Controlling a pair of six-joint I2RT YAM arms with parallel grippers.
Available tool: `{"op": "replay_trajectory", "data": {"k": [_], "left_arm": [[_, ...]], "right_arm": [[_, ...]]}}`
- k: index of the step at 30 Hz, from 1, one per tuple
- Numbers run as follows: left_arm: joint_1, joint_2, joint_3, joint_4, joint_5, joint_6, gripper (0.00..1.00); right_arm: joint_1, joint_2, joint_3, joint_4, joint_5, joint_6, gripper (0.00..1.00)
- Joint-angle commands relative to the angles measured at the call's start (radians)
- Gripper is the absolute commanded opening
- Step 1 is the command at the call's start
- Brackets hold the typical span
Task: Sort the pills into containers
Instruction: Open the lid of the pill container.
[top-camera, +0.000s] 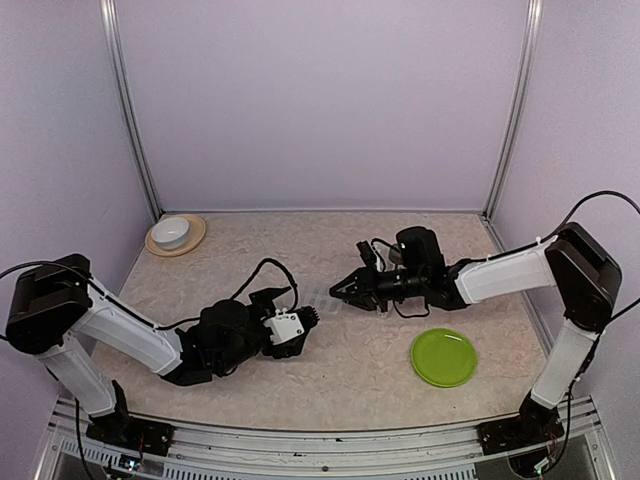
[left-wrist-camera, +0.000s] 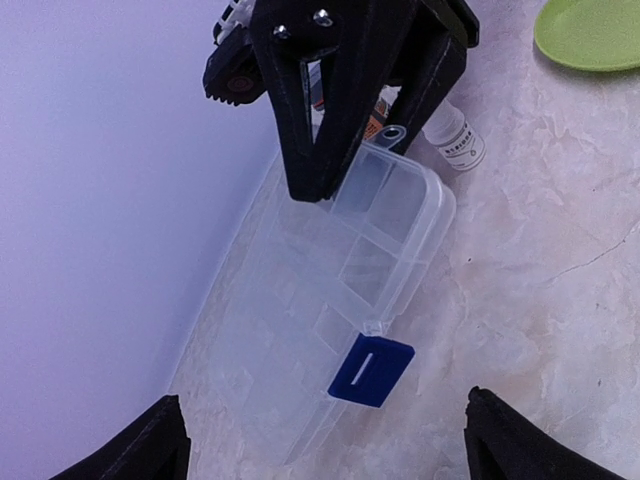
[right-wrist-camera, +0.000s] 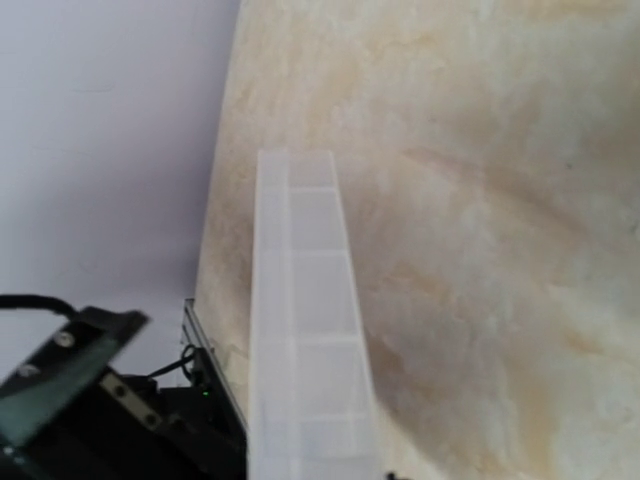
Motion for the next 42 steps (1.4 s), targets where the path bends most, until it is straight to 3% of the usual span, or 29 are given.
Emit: {"op": "replay_trajectory", "data": {"k": [1, 6, 9, 11, 21, 42], "left_arm": [[-0.009, 0.041, 0.033, 0.011, -0.039, 0.057, 0.91], [-0.008, 0.090, 0.063, 0.071, -0.101, 0.099, 0.81], [-0.009, 0.104, 0.079, 0.096, -0.123, 0.114, 0.63], [-0.009, 0.111, 0.086, 0.111, -0.135, 0.121, 0.57], [-0.011, 0.112, 0.079, 0.149, -0.134, 0.127, 0.52], [-0.024, 0.062, 0.031, 0.171, -0.095, 0.116, 0.52]], "right_arm": [[0.000, -0.033, 0.007, 0.051, -0.020, 0.032, 0.00], [0.010, -0.033, 0.008, 0.056, -0.024, 0.039, 0.00], [0.015, -0.032, 0.008, 0.054, -0.024, 0.040, 0.00], [0.015, -0.031, 0.006, 0.050, -0.021, 0.036, 0.00], [0.015, -0.001, 0.004, 0.055, -0.032, 0.037, 0.00], [0.002, 0.049, 0.014, 0.047, -0.037, 0.031, 0.00]]}}
